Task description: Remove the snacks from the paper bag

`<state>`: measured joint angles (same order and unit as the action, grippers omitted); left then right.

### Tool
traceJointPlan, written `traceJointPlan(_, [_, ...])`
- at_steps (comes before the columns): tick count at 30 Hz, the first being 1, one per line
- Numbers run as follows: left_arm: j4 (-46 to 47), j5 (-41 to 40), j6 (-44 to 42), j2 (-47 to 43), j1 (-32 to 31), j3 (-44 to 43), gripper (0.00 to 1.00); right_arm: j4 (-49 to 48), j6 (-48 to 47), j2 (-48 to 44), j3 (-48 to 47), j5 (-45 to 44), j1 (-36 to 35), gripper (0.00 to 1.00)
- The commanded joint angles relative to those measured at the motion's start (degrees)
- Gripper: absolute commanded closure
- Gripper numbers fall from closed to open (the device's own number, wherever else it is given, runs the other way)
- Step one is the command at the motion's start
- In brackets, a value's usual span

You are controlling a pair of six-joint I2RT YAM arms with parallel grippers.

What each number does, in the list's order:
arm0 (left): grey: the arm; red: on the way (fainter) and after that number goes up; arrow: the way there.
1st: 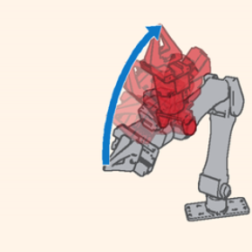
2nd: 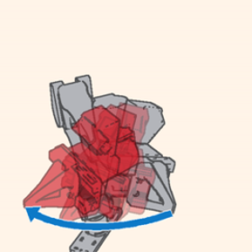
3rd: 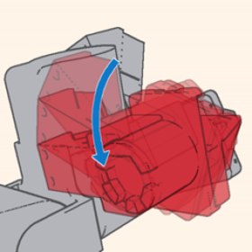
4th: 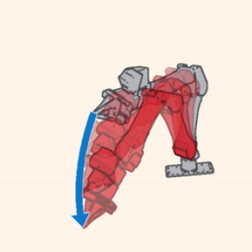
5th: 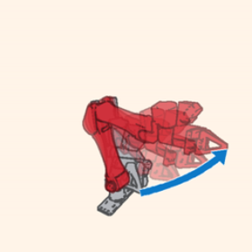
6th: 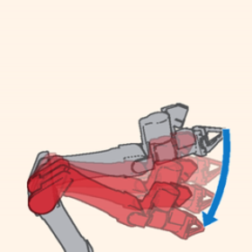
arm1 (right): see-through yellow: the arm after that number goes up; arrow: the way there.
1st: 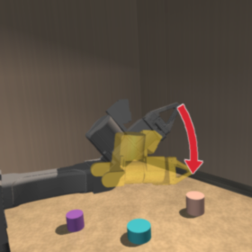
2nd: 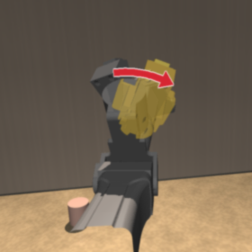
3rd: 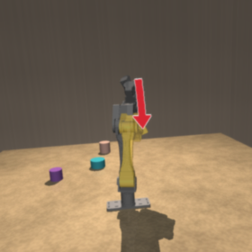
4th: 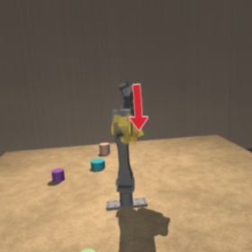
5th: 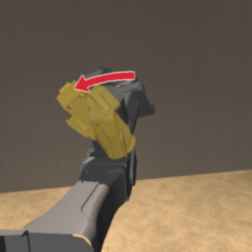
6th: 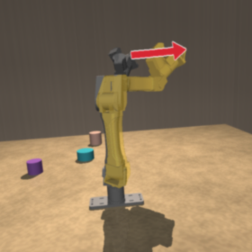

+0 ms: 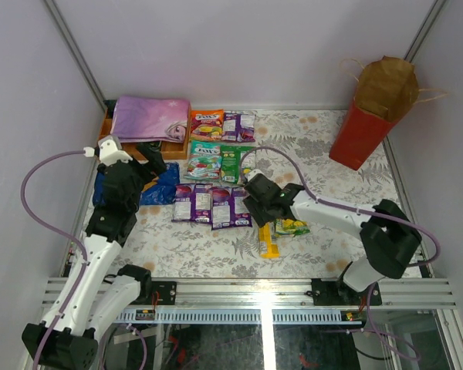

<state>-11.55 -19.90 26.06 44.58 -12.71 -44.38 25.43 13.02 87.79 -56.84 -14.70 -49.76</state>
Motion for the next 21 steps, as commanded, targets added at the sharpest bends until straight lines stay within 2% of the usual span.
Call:
traceJointPlan(1, [2.31,0.24,-0.51,-0.81,0.32,1.64,0.00,2.44,-2.39,4.98,-3.29,-6.13,-1.47,0.32])
traceJointPlan(6, [1.72,1.51,-0.21,0.52,0.33,1.09,0.00,3.56,-3.62,10.63,-5.72,-11.79,-2.70,0.34])
traceJointPlan(8, [1.90,2.93,0.73,1.11,0.32,1.42,0.00,3.57,-4.15,12.00,-6.52,-12.98,-2.72,0.38])
traceJointPlan(9, [2.15,3.85,1.20,1.32,0.32,1.60,0.00,3.52,-4.33,12.51,-6.96,-14.38,-2.71,0.43])
traceJointPlan(11, [2.74,6.03,2.24,1.60,0.31,2.10,0.00,3.32,-4.64,13.18,-7.67,-16.88,-2.76,0.61])
traceJointPlan(12, [3.16,7.02,2.64,1.77,0.32,2.43,0.00,3.23,-5.01,13.58,-8.12,-18.38,-2.72,0.67])
traceJointPlan(18, [3.92,10.46,4.14,2.09,0.27,2.96,0.00,1.92,-7.21,15.77,-11.39,-24.92,-1.78,0.94])
traceJointPlan(21, [3.58,11.97,4.34,1.86,0.28,2.48,0.00,0.16,-7.68,15.13,-13.31,-24.63,0.61,1.00])
